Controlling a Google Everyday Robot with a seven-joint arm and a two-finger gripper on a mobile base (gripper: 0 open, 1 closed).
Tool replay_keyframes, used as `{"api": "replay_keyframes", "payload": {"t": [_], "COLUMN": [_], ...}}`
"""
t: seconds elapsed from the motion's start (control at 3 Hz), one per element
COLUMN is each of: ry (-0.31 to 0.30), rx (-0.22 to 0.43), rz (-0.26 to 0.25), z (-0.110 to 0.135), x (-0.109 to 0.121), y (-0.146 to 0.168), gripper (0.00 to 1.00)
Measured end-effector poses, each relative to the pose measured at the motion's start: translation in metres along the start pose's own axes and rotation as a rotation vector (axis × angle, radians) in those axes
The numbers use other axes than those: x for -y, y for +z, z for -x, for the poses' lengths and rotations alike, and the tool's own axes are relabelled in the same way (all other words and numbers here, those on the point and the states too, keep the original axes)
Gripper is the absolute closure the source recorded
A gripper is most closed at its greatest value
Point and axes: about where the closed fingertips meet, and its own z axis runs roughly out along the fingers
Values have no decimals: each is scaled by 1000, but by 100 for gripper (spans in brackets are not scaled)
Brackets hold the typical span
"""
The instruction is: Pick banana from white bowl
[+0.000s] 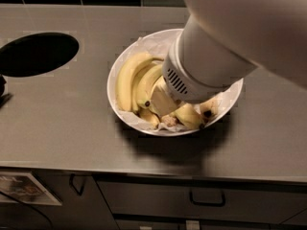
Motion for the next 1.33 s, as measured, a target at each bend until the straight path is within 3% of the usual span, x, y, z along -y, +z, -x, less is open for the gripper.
{"api": "replay_keyframes", "payload": {"t": [1.33], "ry": [0], "rx": [0], "rz": [0], "z": [0], "x": [0], "y": [0], "gripper": [41]}}
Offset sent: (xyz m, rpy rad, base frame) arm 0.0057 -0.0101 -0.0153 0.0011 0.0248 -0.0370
